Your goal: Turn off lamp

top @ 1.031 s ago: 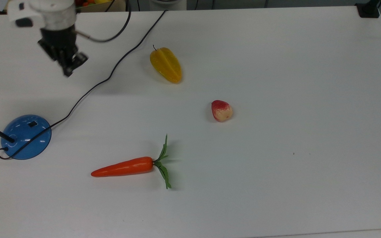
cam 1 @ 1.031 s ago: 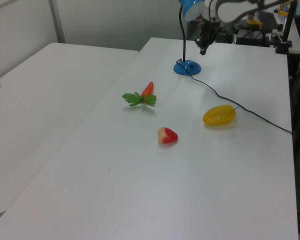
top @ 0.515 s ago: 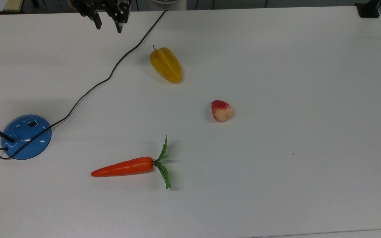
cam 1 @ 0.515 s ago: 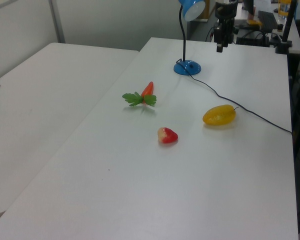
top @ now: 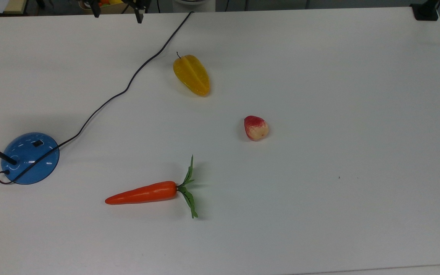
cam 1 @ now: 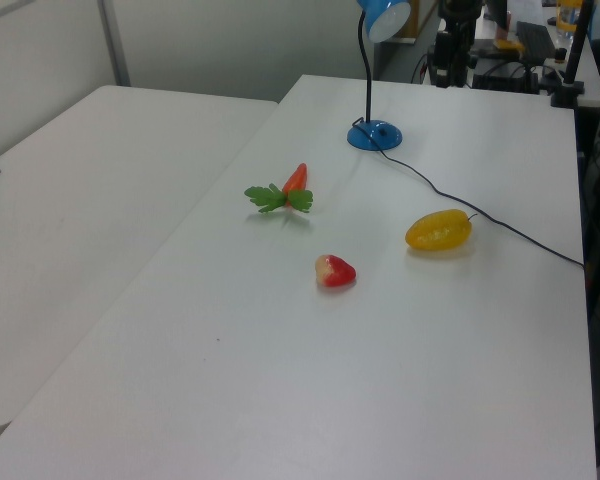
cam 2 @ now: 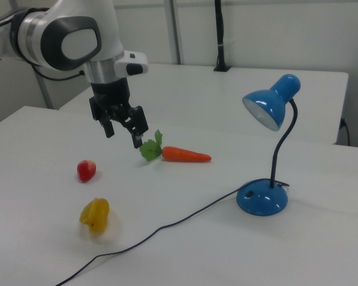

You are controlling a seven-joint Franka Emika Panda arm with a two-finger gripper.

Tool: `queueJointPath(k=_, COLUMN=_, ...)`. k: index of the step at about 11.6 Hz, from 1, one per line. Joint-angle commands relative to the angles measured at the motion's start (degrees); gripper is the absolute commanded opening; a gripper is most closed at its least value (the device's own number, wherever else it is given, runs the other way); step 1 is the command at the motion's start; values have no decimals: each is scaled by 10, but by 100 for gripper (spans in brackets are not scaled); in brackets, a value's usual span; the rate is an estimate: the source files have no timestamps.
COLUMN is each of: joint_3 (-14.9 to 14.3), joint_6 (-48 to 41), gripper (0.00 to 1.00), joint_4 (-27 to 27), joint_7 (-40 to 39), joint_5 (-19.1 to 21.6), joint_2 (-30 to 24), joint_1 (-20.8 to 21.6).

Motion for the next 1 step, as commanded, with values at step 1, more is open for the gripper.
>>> queueJointPath(k=1, joint_3=-4, joint_6=-18, gripper=100, joint_4=4, joint_7=-13, joint_5=11, joint_2=-10, joint_1=-7)
